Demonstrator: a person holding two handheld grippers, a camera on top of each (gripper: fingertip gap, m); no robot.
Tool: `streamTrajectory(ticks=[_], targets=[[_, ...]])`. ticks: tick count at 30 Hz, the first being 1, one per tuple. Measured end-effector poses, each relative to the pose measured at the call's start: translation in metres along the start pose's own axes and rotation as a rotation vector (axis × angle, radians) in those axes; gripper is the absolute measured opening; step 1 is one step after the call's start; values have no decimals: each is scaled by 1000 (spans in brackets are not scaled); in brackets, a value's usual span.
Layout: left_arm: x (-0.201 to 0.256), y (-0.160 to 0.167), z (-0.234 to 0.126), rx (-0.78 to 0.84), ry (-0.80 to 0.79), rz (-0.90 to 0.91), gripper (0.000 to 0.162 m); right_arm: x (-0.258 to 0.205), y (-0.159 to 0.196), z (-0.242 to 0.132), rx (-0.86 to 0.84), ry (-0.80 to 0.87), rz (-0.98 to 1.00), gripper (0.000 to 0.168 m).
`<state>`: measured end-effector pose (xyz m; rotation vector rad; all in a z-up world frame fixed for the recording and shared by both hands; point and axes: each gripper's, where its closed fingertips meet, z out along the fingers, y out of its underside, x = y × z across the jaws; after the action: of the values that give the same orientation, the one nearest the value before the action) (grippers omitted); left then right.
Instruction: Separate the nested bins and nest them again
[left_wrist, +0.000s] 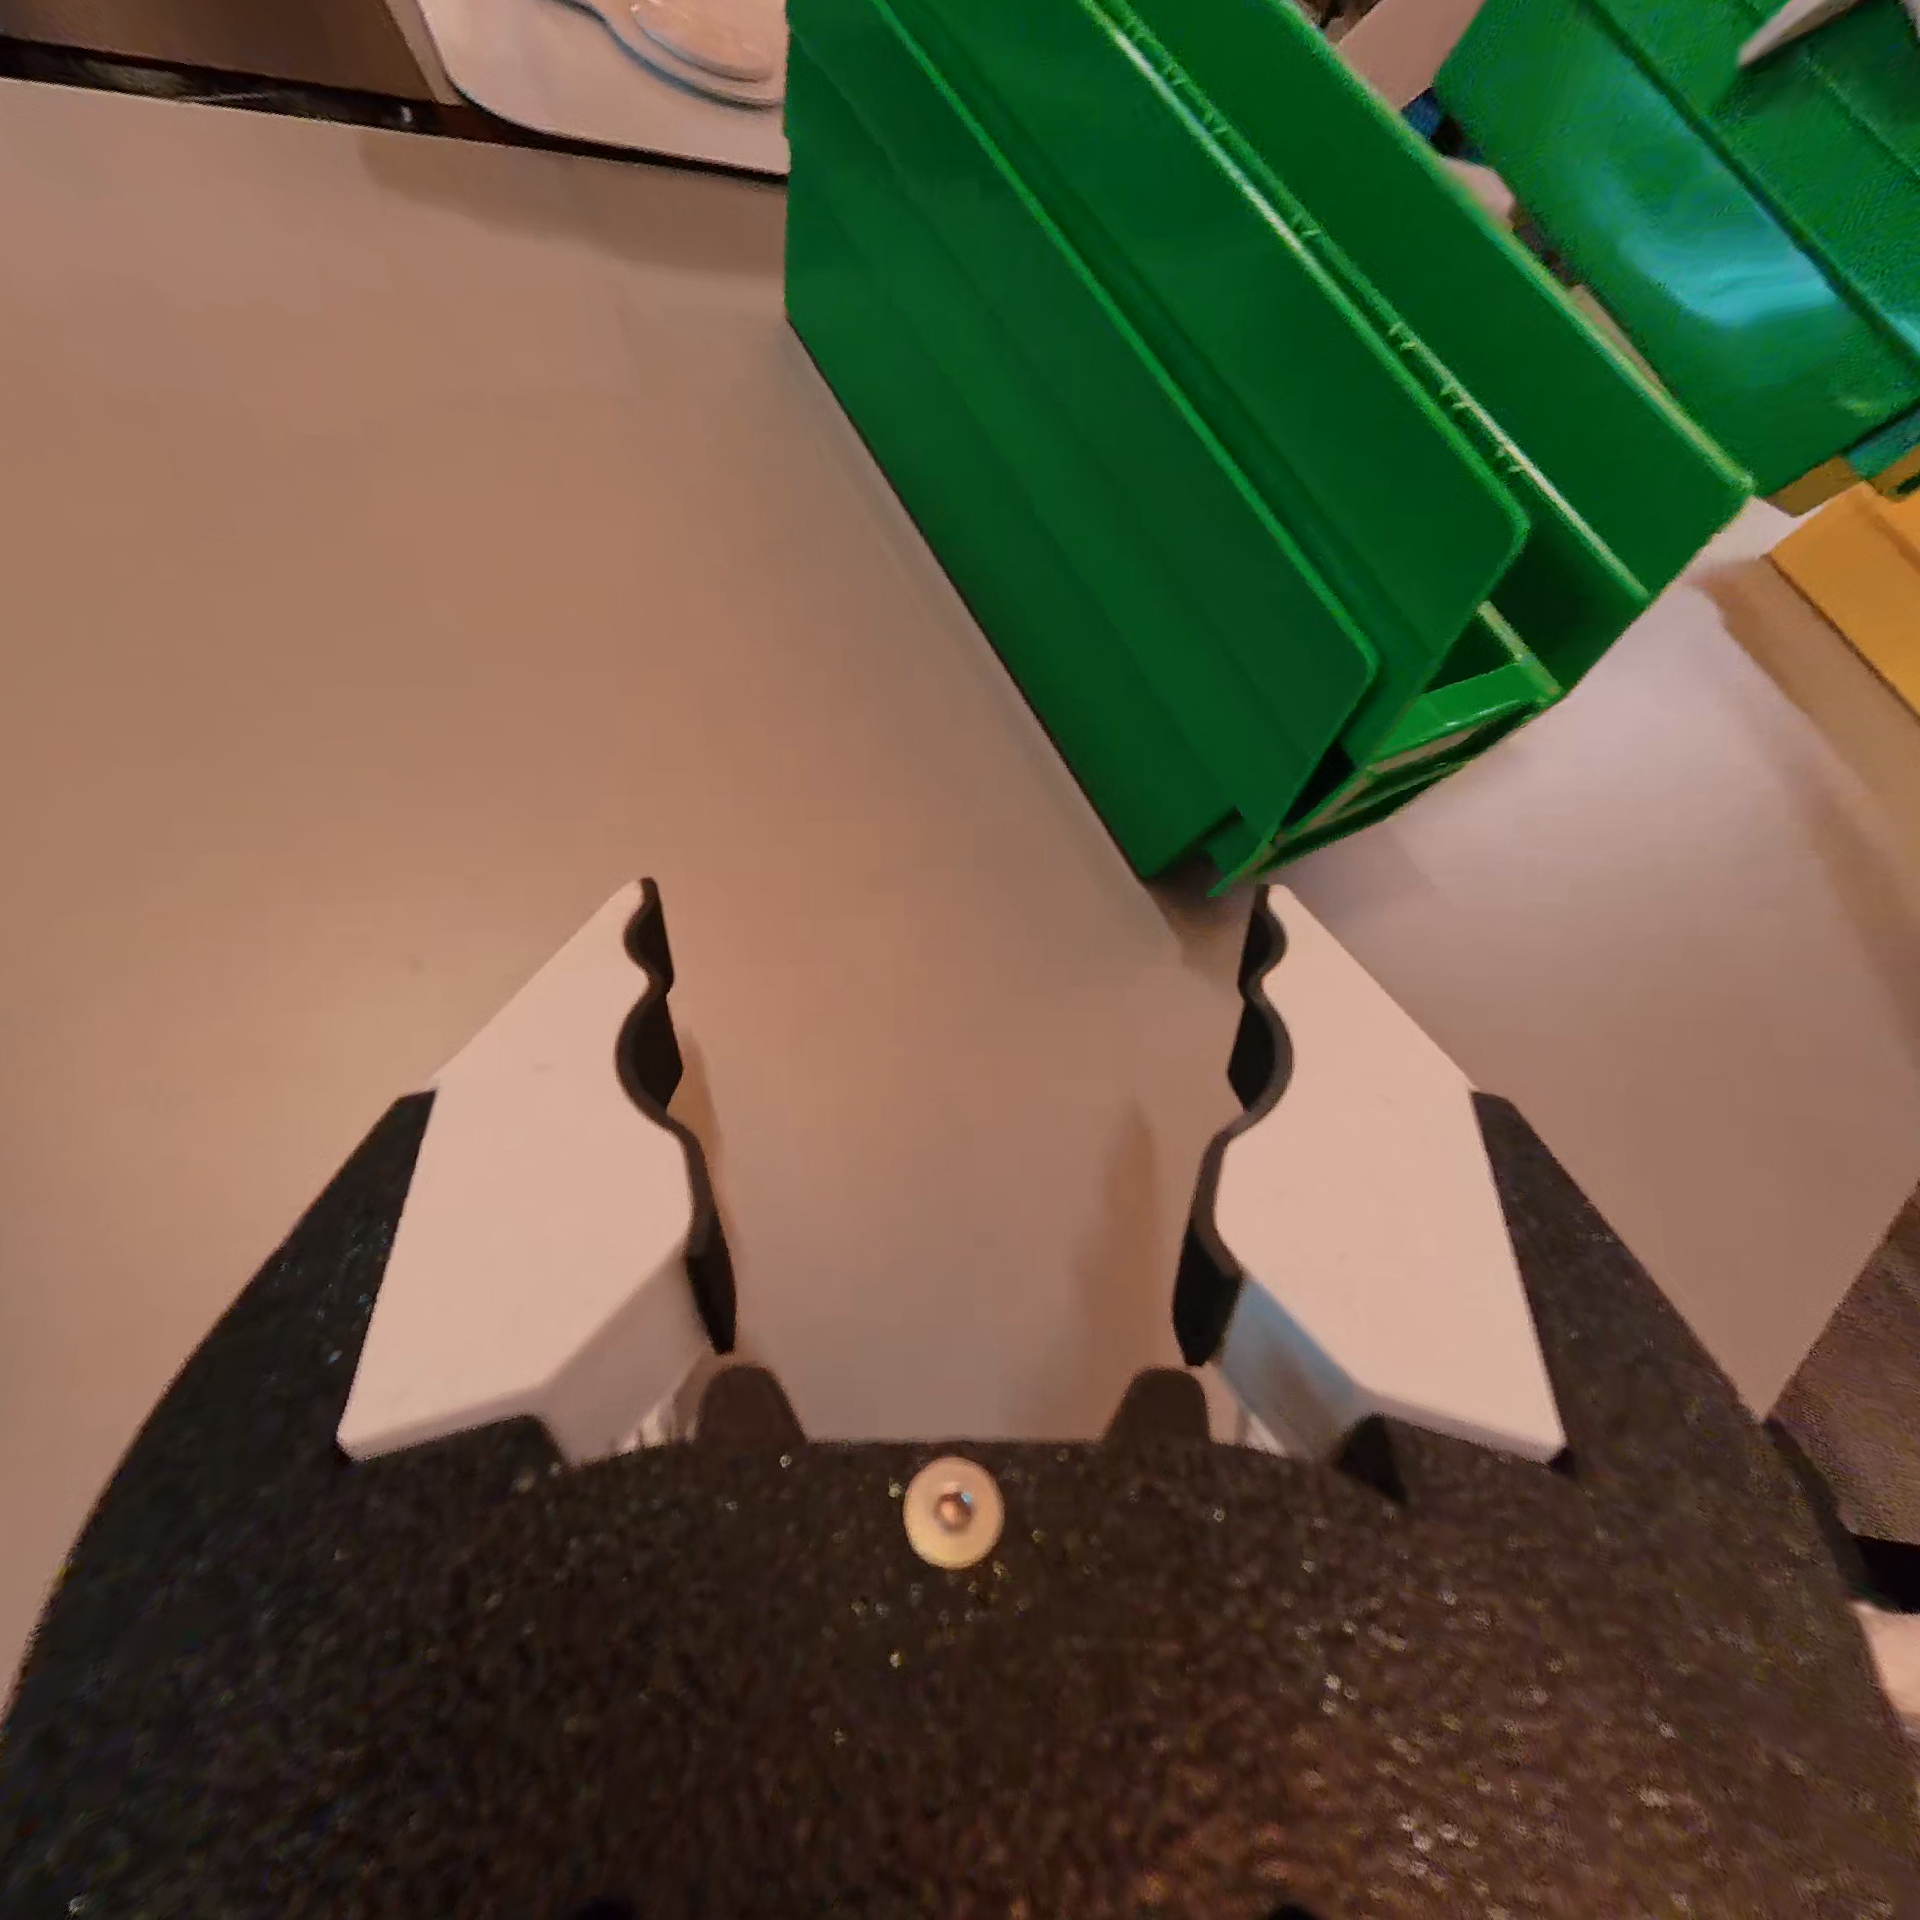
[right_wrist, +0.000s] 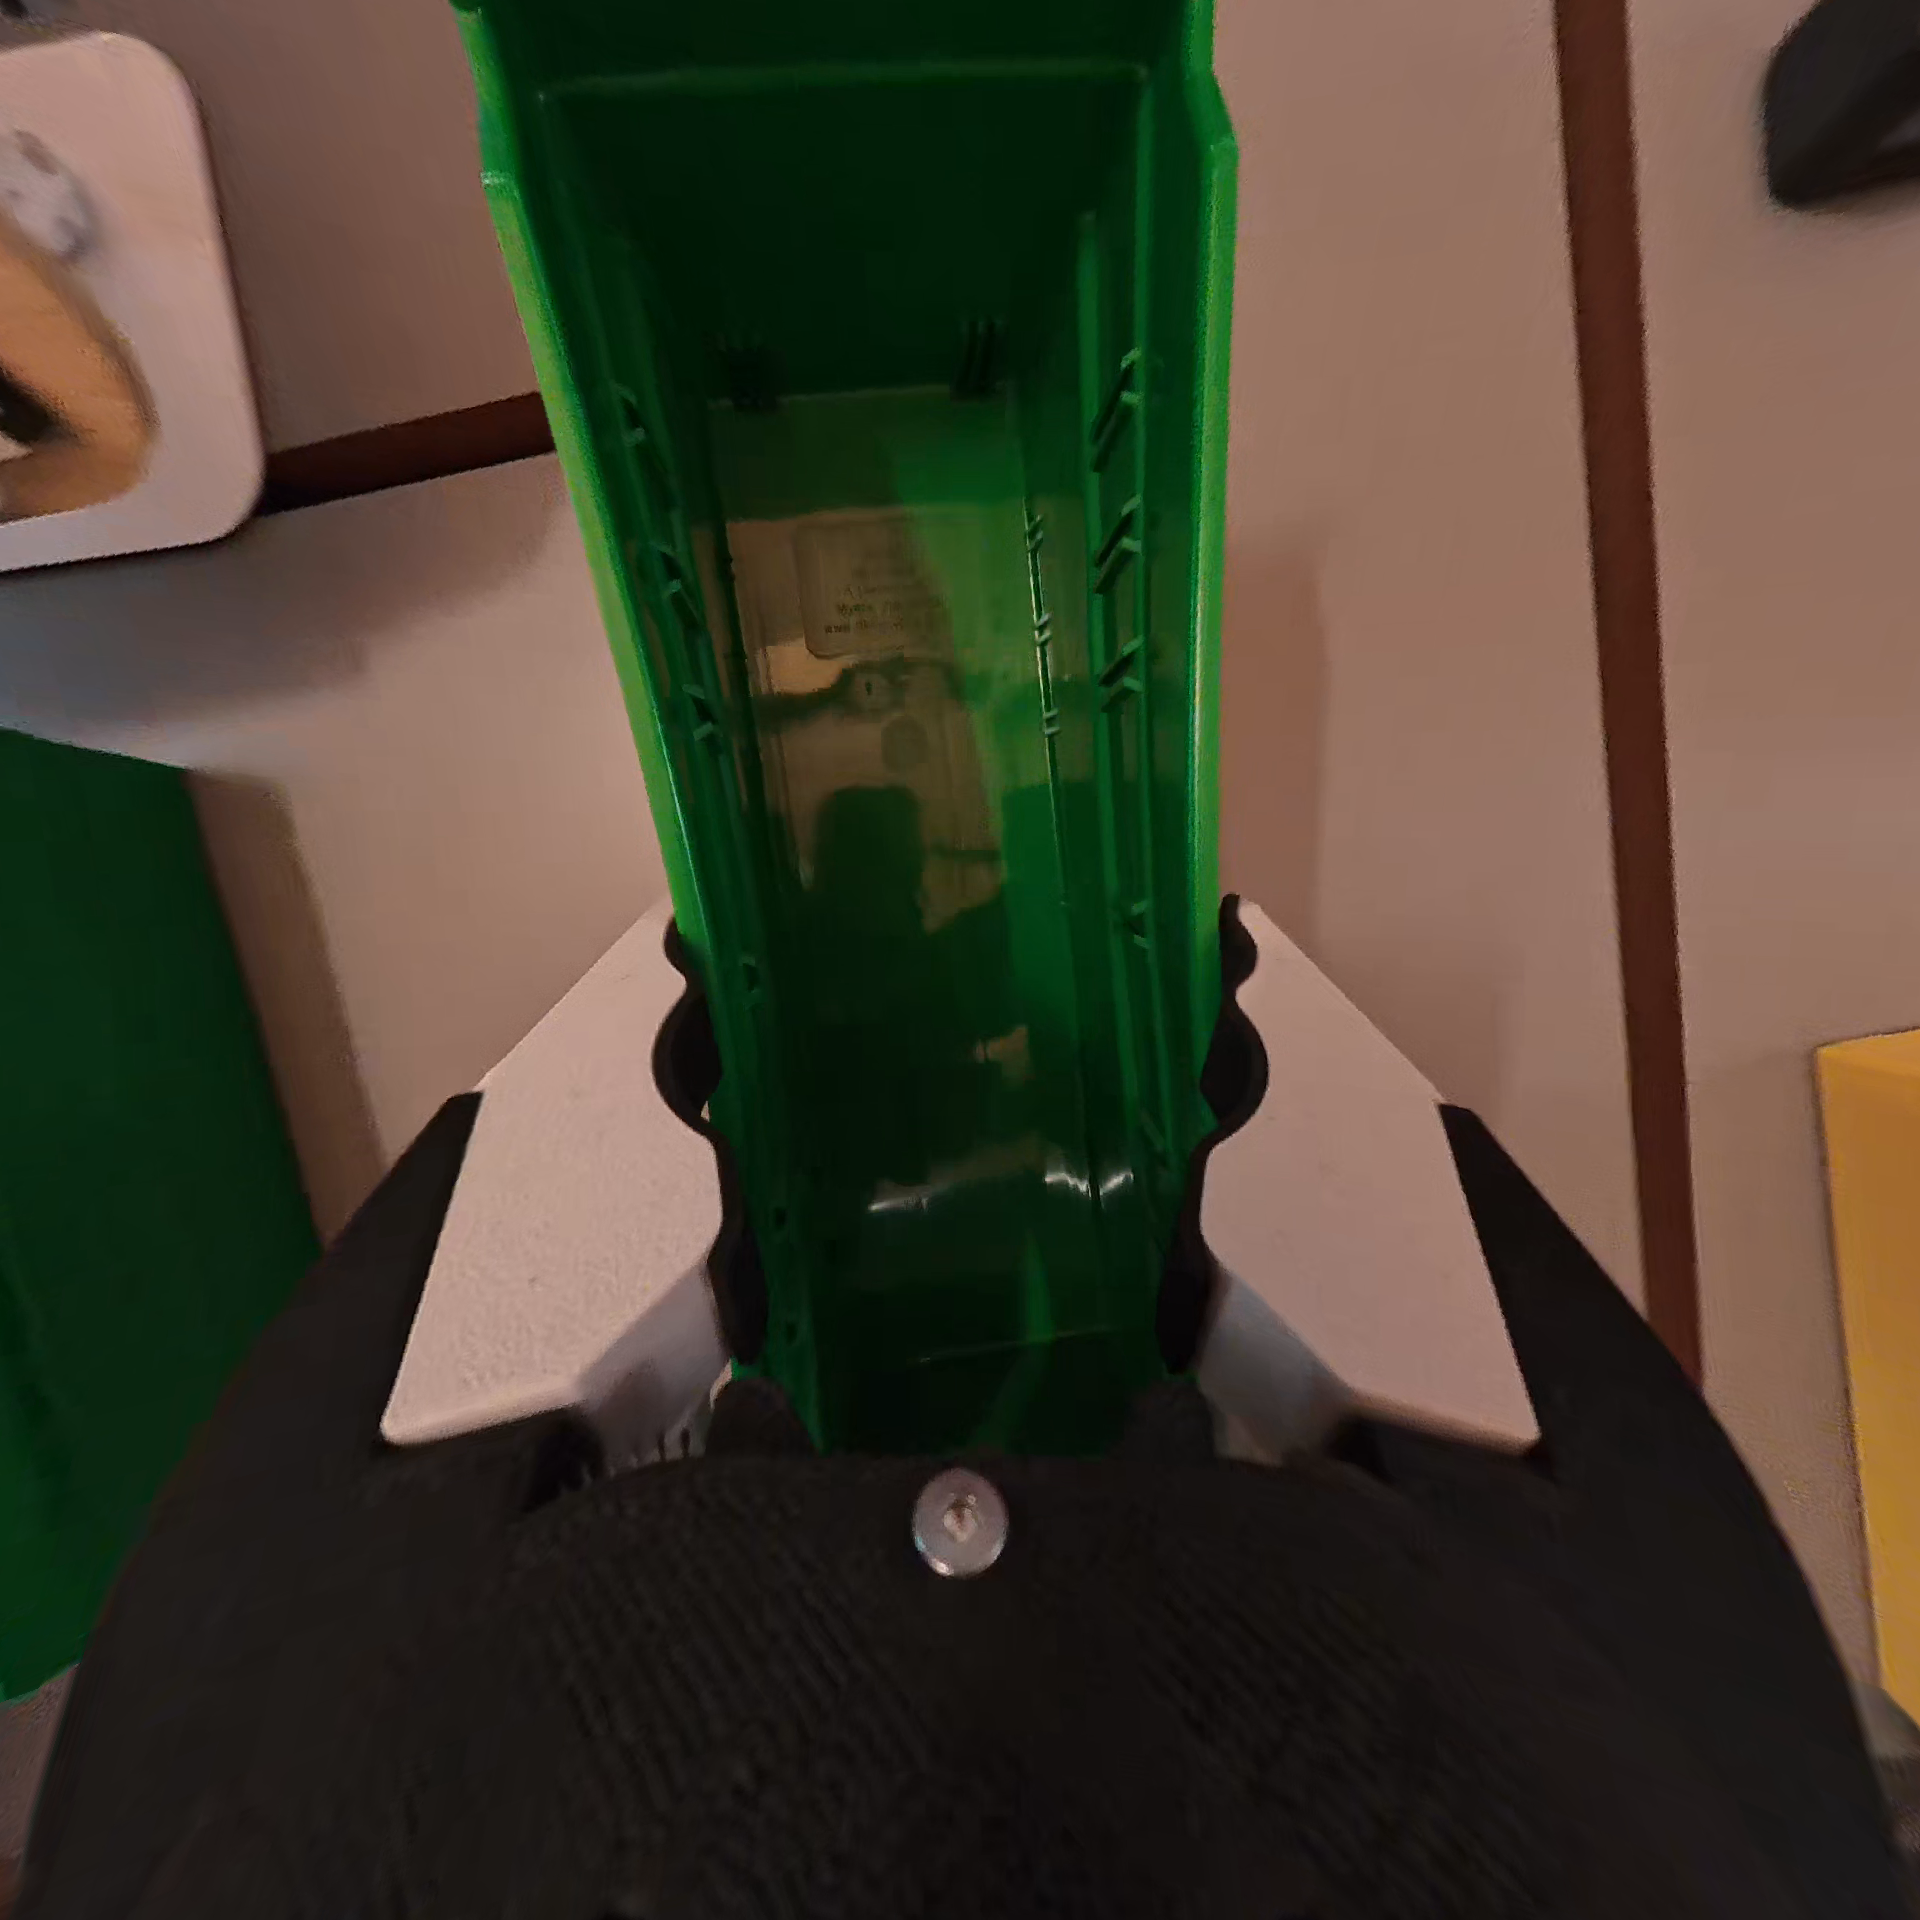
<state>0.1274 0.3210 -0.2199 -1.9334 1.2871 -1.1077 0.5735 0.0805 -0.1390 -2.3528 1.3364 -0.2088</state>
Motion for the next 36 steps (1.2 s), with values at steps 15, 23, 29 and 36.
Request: streamTrajectory(ticks=[15, 23, 29, 36], targets=[[-1, -17, -23, 66, 12, -18, 107, -172, -3, -95, 80, -63, -77, 99], [17, -28, -38, 107, 44, 21, 108, -255, 18, -114, 96, -161, -46, 98], [24, -35, -45, 133, 51, 34, 108, -283, 28, -116, 134, -129, -62, 99], [33, -35, -44, 131, 68, 46, 108, -321, 34, -110, 236, -157, -34, 99]])
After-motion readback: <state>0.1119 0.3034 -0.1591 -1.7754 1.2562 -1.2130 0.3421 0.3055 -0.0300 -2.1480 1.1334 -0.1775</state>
